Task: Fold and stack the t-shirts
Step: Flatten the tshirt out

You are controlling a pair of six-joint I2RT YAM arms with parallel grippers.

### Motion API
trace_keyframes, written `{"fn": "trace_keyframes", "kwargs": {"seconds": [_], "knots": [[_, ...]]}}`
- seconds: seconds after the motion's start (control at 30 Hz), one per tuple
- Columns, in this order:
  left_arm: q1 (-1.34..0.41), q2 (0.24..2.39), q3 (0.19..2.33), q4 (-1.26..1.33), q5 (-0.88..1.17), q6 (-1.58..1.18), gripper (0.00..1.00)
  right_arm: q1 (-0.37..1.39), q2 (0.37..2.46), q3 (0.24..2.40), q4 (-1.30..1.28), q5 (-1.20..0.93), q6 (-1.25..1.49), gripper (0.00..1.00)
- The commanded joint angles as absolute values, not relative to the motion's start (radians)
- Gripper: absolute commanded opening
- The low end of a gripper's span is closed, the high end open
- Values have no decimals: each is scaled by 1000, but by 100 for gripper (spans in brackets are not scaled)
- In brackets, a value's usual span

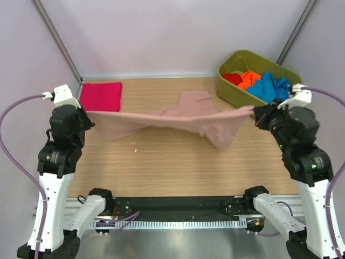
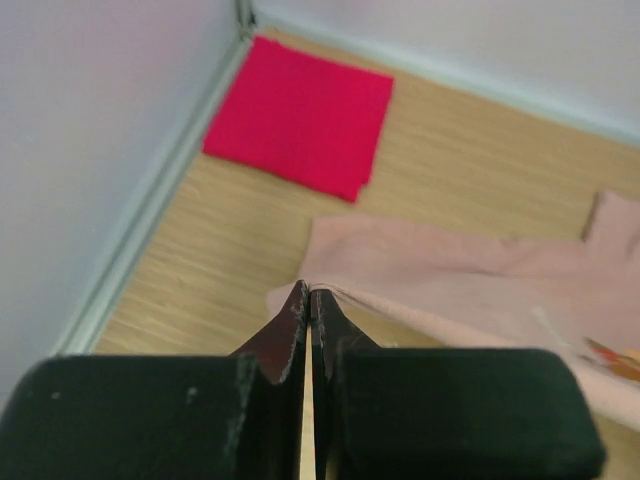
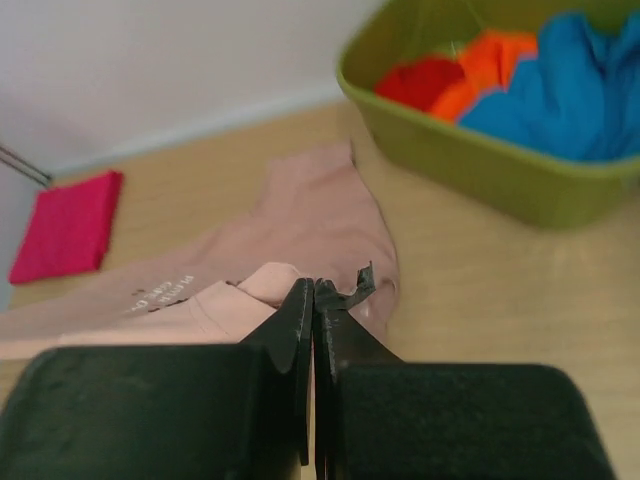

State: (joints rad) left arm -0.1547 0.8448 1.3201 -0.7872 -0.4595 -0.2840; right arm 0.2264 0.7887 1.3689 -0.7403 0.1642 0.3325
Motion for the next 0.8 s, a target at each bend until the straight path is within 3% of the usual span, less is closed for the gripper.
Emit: {"fn": "trace_keyframes", "kwargs": {"seconds": [0.0,0.23,0.5,0.67,0.77], "knots": [[-147,805,1237,-854,-275,-337,0,222,741,1226,-989,238,521,1],[-146,772,1082,-999,-229,-460,0,221,644,1088,-1092,181,621,1],[-149,764,1034,-988,-344,-540,0,222,647,979,-1063,113,612,1],[-149,784,1184,-913,-400,-496,0,221,715,1141,-940,98,520,1],[-149,772,1347,-887,-481,-459,0,221,778,1369,-936,181,440,1]]}}
